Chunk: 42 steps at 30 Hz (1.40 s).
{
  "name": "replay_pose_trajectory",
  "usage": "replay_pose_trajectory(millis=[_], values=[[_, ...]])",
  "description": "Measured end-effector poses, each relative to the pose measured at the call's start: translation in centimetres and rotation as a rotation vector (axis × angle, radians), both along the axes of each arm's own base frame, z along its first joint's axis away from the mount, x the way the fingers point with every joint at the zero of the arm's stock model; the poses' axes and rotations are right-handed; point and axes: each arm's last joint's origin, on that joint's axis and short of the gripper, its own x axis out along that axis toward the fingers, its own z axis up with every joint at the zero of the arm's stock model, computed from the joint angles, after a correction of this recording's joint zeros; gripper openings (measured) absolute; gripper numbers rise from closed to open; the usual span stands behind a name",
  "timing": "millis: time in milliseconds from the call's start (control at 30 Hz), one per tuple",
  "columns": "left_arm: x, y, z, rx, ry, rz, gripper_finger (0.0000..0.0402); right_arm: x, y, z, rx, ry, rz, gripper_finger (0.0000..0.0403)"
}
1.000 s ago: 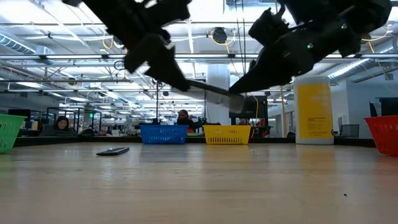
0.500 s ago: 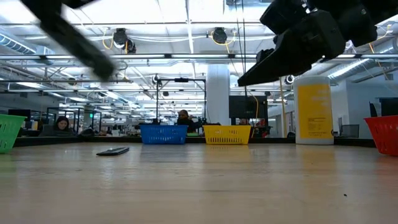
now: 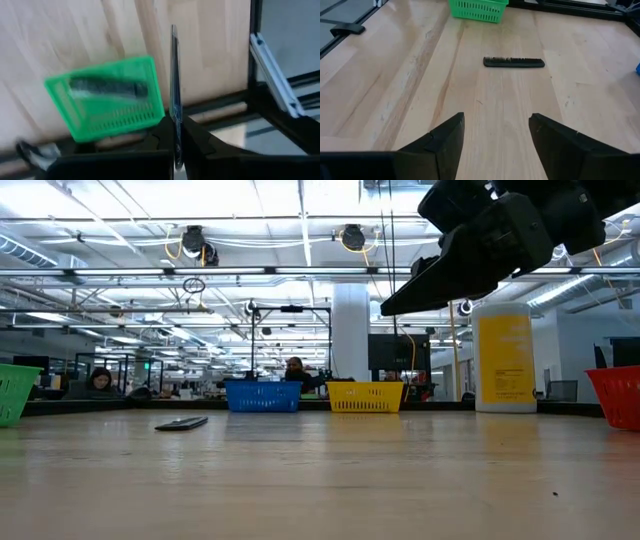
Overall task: Pick & Place Travel size toiletries
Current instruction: Put the black hair comb into the green bin
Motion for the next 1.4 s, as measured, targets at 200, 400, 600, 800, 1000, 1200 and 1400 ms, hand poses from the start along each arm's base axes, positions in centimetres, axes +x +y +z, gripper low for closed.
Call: replay_pose_trajectory(millis=[200, 400, 600, 800, 1000, 1200, 1400], values=[[-0.5, 0.3, -2.9, 0.047, 0.067, -0.156, 0.0004, 0.0, 0.0, 0.0, -0.002, -0.001, 0.001, 0.0215], [-0.9, 1.6, -6.0, 0.138, 0.128, -0.276, 0.0011, 0.1, 0.0, 0.3, 0.000, -0.029, 0.003, 0.0215], [-0.5, 2.5, -6.6, 0.143, 0.141, -0.301, 0.0006, 0.2, 0.0, 0.3, -0.005, -0.037, 0.006, 0.0216], [-0.3, 2.7, -6.6, 0.121, 0.137, -0.364, 0.0017, 0.1, 0.0, 0.2, 0.009, -0.028, -0.001, 0.0213], [-0.4, 2.5, -6.6, 0.032, 0.157, -0.439, 0.0004, -0.5, -0.1, -0.6, 0.012, -0.033, -0.002, 0.0212], [-0.7, 2.1, -6.6, 0.024, 0.134, -0.599, 0.0019, -1.2, -0.3, -1.4, 0.045, -0.089, -0.010, 0.0212], [-1.5, 2.7, -8.5, 0.045, 0.207, -0.656, 0.0007, -1.3, -0.3, -1.4, 0.064, -0.102, 0.012, 0.0212]])
